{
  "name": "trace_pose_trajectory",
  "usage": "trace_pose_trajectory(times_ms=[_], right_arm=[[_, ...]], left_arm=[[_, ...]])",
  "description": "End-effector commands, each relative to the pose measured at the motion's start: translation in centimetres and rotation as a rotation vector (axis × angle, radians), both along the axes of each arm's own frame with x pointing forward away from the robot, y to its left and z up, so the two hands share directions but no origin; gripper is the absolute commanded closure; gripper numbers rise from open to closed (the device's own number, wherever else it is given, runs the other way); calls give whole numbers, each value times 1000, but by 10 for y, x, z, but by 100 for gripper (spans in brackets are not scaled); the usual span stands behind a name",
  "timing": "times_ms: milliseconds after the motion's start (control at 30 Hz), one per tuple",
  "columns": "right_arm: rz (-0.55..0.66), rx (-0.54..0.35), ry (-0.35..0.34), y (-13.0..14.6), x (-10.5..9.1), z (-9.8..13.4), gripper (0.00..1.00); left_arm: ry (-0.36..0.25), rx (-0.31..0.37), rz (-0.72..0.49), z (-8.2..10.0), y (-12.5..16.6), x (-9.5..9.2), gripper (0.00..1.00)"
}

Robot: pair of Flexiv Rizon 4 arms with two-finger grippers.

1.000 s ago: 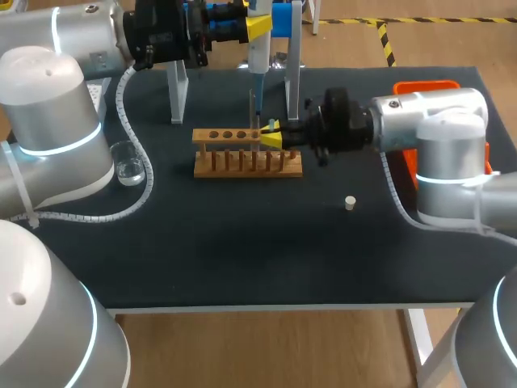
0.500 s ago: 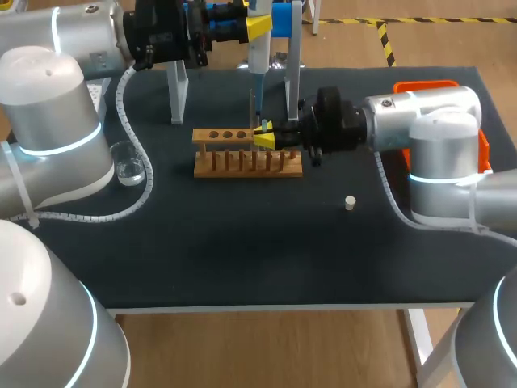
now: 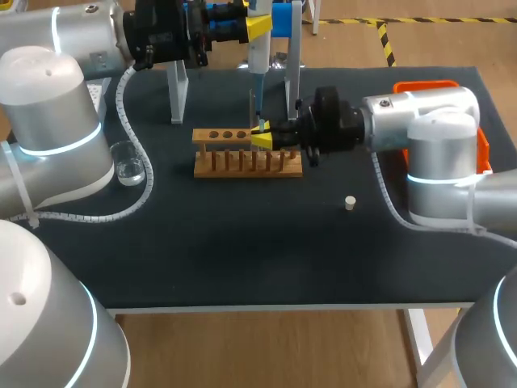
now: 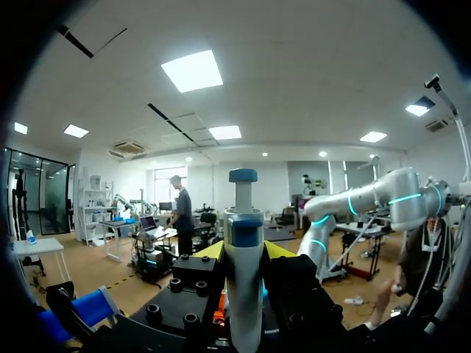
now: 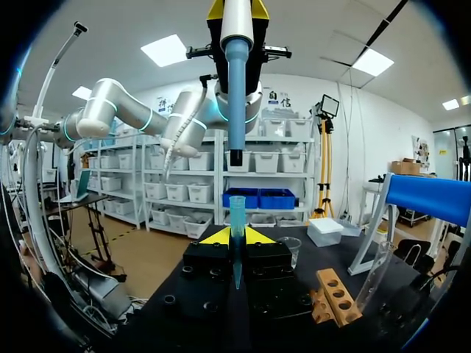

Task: Invert the test tube, pick up the pipette, mount the tip to pipette, aspirate from beaker and dispense into the tube, eject the tip, return the pipette, and cap with the stopper.

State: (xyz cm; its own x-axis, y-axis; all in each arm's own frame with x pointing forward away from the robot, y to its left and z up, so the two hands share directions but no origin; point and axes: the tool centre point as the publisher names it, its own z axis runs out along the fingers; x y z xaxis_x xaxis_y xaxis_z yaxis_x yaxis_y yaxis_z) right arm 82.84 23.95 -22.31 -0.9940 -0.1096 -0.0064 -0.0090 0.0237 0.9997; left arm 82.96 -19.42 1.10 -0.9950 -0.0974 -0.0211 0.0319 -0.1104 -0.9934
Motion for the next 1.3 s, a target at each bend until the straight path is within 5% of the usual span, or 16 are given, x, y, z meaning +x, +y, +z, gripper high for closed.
trace_pose_trajectory(times_ms=[33,1300], right_arm=[[-1,0,-1,0,-1,1,100],[2,8,-20,4,-1,14,100]], left_arm=[[0,-1,-1,0,0,0,100],[0,-1,-1,0,0,0,100]])
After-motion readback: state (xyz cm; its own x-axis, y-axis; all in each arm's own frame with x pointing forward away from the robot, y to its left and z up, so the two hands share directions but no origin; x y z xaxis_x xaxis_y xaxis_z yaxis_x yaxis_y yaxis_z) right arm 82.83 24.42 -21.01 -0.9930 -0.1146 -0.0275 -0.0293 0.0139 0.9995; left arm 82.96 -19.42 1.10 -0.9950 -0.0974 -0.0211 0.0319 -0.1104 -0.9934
